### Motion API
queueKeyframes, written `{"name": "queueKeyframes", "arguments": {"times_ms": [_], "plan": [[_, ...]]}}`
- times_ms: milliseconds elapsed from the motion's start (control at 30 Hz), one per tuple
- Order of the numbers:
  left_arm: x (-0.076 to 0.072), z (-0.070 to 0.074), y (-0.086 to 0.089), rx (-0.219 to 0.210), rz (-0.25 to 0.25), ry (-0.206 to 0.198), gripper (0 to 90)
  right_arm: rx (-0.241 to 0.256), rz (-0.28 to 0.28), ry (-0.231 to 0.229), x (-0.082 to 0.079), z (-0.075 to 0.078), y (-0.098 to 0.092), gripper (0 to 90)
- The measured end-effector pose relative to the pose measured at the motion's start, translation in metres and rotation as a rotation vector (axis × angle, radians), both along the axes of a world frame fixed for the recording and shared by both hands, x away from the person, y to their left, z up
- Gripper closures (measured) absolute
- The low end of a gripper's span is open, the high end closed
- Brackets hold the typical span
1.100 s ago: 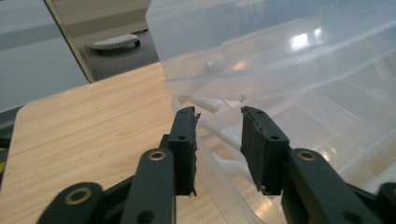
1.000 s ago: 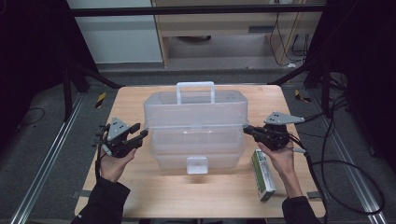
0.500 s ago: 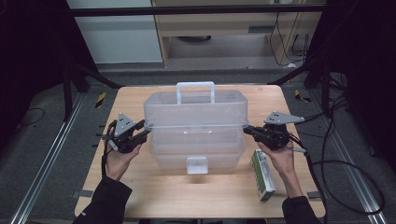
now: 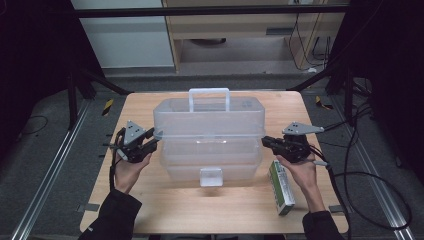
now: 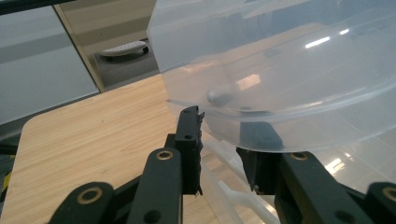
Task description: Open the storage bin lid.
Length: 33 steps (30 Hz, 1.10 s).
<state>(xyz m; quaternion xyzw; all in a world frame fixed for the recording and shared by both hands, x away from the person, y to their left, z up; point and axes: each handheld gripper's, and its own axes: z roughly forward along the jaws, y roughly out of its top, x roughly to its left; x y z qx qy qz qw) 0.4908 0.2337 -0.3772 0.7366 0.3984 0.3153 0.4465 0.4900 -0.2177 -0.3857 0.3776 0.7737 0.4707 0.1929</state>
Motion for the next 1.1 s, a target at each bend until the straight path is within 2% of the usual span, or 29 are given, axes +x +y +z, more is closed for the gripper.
{"name": "queueKeyframes", "arguments": {"times_ms": [167, 267, 433, 700, 867, 1100], "plan": [[0.000, 0.000, 0.000, 0.000, 0.000, 0.002, 69.6, -0.028, -0.011, 0.048, 0.000, -0.010, 0.000, 78.2], [0.000, 0.000, 0.000, 0.002, 0.000, 0.003, 69.6, -0.046, -0.015, 0.065, 0.000, -0.016, 0.001, 76.0], [0.001, 0.001, 0.000, -0.002, -0.001, 0.006, 69.6, -0.044, -0.015, 0.079, 0.002, -0.022, 0.003, 73.6], [0.003, 0.002, 0.001, -0.013, 0.003, 0.012, 69.8, -0.062, -0.010, 0.103, 0.003, -0.030, 0.010, 74.2], [0.004, 0.003, 0.002, -0.012, 0.002, 0.015, 70.0, -0.050, -0.013, 0.122, 0.003, -0.031, 0.012, 75.9], [0.007, 0.008, 0.001, -0.024, 0.014, 0.017, 70.7, -0.066, -0.031, 0.129, 0.002, -0.030, 0.014, 76.6]]}}
